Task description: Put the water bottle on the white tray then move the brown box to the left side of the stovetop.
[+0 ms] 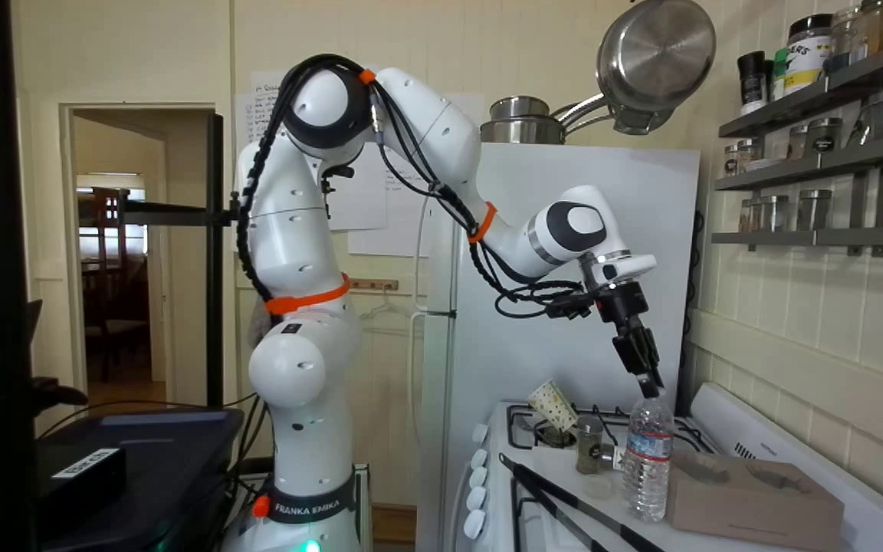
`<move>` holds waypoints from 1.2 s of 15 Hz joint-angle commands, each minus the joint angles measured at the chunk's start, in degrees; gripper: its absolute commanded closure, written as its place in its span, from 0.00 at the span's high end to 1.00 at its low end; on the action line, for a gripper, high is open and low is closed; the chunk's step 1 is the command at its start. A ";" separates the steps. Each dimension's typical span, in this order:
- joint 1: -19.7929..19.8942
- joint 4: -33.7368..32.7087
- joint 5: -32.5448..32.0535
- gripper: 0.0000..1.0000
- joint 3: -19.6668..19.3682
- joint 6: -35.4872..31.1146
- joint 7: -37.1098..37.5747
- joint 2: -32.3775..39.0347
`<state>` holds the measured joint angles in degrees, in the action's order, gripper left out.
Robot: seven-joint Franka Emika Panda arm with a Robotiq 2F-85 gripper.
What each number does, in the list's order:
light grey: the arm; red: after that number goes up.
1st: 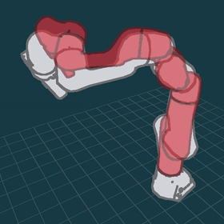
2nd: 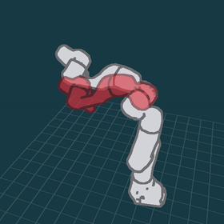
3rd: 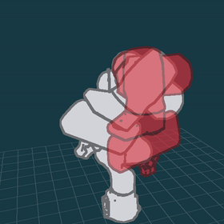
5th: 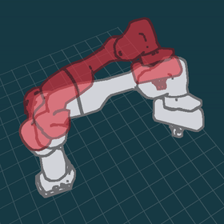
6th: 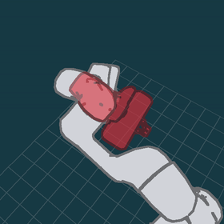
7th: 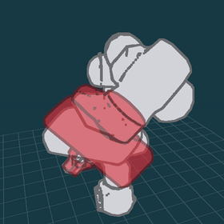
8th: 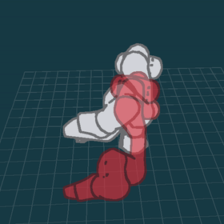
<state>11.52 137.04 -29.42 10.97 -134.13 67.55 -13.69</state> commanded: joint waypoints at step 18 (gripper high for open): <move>-5.10 -4.31 7.27 1.00 -4.05 -6.32 -8.31 -8.42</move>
<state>5.24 132.77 -22.94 5.88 -140.39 59.87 -22.06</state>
